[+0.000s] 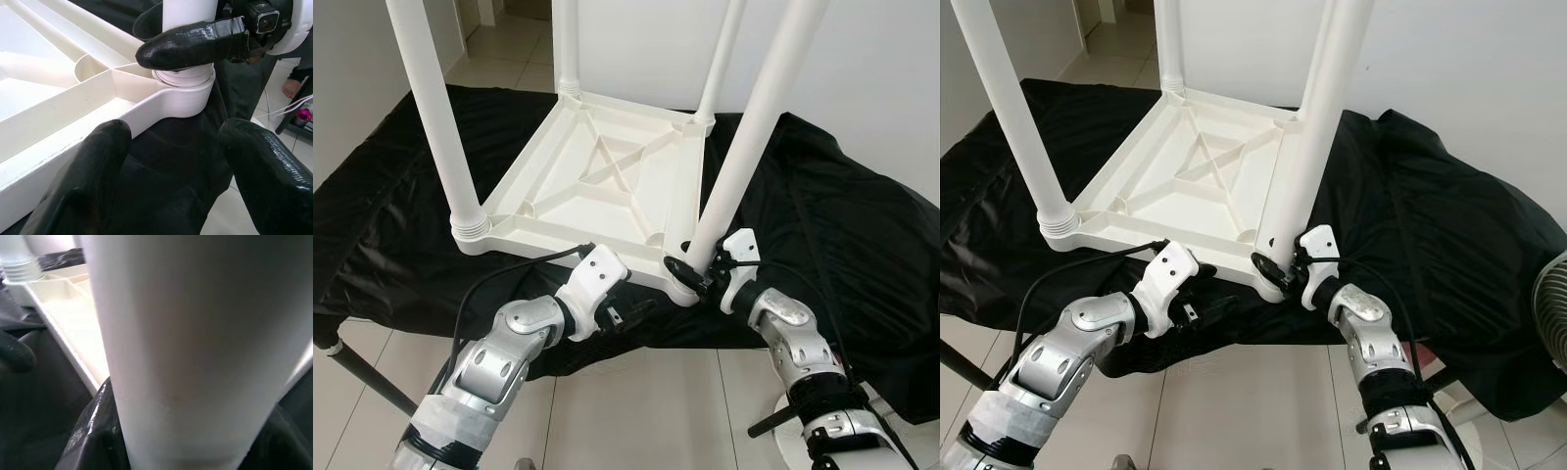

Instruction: Building children table

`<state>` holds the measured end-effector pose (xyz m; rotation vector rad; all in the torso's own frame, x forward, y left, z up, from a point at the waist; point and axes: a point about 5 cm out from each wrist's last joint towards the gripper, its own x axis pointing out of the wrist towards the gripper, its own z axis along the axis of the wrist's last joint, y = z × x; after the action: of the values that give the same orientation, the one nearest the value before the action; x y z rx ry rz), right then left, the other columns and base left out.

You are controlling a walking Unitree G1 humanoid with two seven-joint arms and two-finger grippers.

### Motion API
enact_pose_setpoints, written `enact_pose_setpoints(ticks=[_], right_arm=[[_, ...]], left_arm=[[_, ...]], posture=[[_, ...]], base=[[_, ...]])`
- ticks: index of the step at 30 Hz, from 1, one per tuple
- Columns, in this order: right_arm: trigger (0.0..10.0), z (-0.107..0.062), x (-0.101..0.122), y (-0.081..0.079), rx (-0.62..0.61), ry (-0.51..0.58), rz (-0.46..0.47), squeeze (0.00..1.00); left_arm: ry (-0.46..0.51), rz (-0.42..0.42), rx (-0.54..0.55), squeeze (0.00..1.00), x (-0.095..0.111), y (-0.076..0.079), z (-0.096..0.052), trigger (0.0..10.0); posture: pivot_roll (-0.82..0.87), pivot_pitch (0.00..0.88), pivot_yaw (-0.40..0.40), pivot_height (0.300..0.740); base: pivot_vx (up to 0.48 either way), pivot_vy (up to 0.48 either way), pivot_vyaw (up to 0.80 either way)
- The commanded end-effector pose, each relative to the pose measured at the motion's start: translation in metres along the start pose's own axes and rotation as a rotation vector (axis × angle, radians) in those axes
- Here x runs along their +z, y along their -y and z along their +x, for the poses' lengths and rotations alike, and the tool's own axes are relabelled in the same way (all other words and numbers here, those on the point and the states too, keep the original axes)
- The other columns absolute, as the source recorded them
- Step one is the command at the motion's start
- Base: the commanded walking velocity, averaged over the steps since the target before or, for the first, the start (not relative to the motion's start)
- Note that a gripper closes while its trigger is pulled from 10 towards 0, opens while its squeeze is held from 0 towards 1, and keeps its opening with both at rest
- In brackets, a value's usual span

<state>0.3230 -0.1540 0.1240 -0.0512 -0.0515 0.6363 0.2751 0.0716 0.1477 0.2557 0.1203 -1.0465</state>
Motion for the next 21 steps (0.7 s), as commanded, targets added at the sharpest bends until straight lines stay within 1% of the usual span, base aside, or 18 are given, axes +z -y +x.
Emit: enact_pose_setpoints(ticks=[1,2,3,4,6,7,10,12,13,14,16,17,19,21], right_arm=[[10.0,-0.003,-0.002,0.002,-0.051,0.002,0.013,0.00],[10.0,-0.004,-0.002,0.002,-0.117,0.009,0.002,0.00],[10.0,-0.004,-0.002,0.002,-0.117,0.009,0.002,0.00],[10.0,-0.004,-0.002,0.003,-0.162,0.013,-0.005,0.00],[10.0,-0.004,-0.002,0.003,-0.162,0.013,-0.005,0.00],[10.0,-0.005,0.000,0.002,-0.209,0.028,-0.003,0.00],[10.0,-0.005,0.000,0.002,-0.209,0.028,-0.003,0.00],[10.0,-0.010,-0.003,-0.004,-0.429,0.012,0.027,0.00],[10.0,-0.010,-0.003,-0.004,-0.429,0.012,0.027,0.00],[10.0,-0.012,-0.006,-0.010,-0.523,-0.001,0.028,0.00],[10.0,-0.012,-0.006,-0.010,-0.523,-0.001,0.028,0.00],[10.0,-0.013,-0.007,-0.014,-0.578,-0.010,0.026,0.00],[10.0,-0.012,-0.009,-0.025,-0.672,-0.003,0.061,0.00],[10.0,-0.009,-0.009,-0.033,-0.704,0.007,0.094,0.00]], left_arm=[[-0.002,0.018,-0.006,0.00,0.000,0.001,0.002,10.0],[-0.003,0.016,0.000,0.00,-0.001,0.001,0.002,10.0],[-0.003,0.016,0.000,0.00,-0.001,0.001,0.002,10.0],[-0.005,0.015,0.004,0.00,-0.001,0.000,0.001,10.0],[-0.005,0.015,0.004,0.00,-0.001,0.000,0.001,10.0],[-0.005,0.013,0.009,0.00,-0.002,0.000,0.001,10.0],[-0.005,0.013,0.009,0.00,-0.002,0.000,0.001,10.0],[-0.001,0.006,0.021,0.00,-0.003,0.000,0.002,10.0],[-0.001,0.006,0.021,0.00,-0.003,0.000,0.002,10.0],[0.000,0.005,0.023,0.00,-0.003,-0.001,0.002,10.0],[0.000,0.005,0.023,0.00,-0.003,-0.001,0.002,10.0],[0.001,0.005,0.024,0.00,-0.003,-0.001,0.002,10.0],[0.001,0.007,0.029,0.00,-0.003,-0.002,0.002,10.0],[0.003,0.006,0.034,0.00,-0.003,-0.002,0.002,10.0]], posture=[[0.01,0.045,-0.081,0.740],[0.01,0.045,-0.088,0.740],[0.01,0.045,-0.088,0.740],[0.01,0.045,-0.088,0.740],[0.01,0.045,-0.088,0.740],[0.01,0.046,-0.093,0.740],[0.01,0.046,-0.093,0.740],[0.01,0.040,-0.104,0.740],[0.01,0.040,-0.104,0.740],[0.01,0.040,-0.104,0.740],[0.01,0.040,-0.104,0.740],[0.01,0.037,-0.107,0.740],[0.02,0.030,-0.109,0.740],[0.02,0.030,-0.109,0.740]], base=[[0.000,0.000,0.00],[0.000,0.000,0.00],[0.000,0.000,0.00],[0.000,0.000,0.00],[0.000,0.000,0.00],[0.000,0.000,0.00],[0.000,0.000,0.00],[0.000,0.000,0.00],[0.000,0.000,0.00],[0.000,0.000,0.00],[0.000,0.000,0.00],[0.000,0.000,0.00],[0.000,0.000,0.00],[0.000,0.000,0.00]])
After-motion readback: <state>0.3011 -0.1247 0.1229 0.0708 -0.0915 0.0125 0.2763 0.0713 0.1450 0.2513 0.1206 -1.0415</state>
